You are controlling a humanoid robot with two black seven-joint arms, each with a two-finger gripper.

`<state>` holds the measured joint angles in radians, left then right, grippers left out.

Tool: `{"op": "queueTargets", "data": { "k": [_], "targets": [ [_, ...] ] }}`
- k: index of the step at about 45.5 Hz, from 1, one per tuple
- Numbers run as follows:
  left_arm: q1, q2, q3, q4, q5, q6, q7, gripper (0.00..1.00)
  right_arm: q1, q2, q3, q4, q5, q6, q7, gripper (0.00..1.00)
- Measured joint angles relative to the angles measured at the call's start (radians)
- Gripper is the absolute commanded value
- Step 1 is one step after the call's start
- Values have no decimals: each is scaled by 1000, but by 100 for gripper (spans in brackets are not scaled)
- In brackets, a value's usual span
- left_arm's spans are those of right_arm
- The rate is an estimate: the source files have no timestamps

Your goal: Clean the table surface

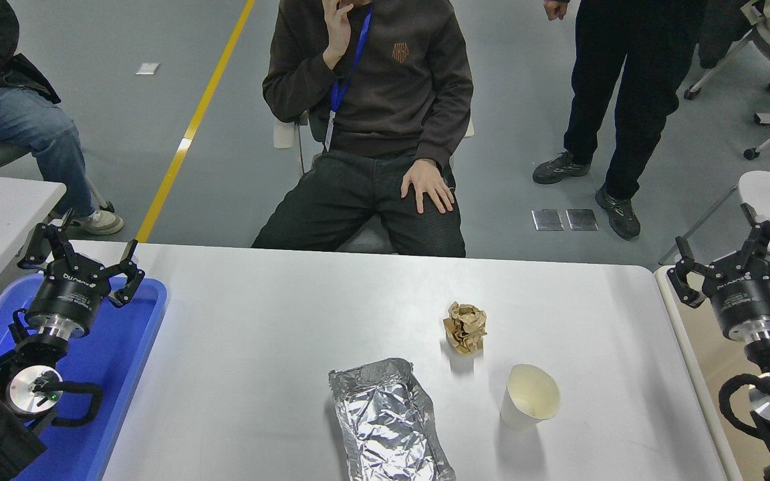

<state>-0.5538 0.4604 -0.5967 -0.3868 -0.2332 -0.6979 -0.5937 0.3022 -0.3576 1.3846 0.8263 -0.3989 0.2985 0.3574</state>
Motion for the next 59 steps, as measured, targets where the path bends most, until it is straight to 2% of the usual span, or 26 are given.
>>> {"op": "queueTargets", "data": {
  "k": [24,47,59],
  "targets": [
    [0,1,3,0,0,0,0,100,-14,1,-6,1,0,6,-3,99],
    [0,1,3,0,0,0,0,100,8,-5,-121,-8,1,6,-3,98],
    [0,1,3,0,0,0,0,100,35,-50,-187,-2,4,8,-12,98]
  ]
}}
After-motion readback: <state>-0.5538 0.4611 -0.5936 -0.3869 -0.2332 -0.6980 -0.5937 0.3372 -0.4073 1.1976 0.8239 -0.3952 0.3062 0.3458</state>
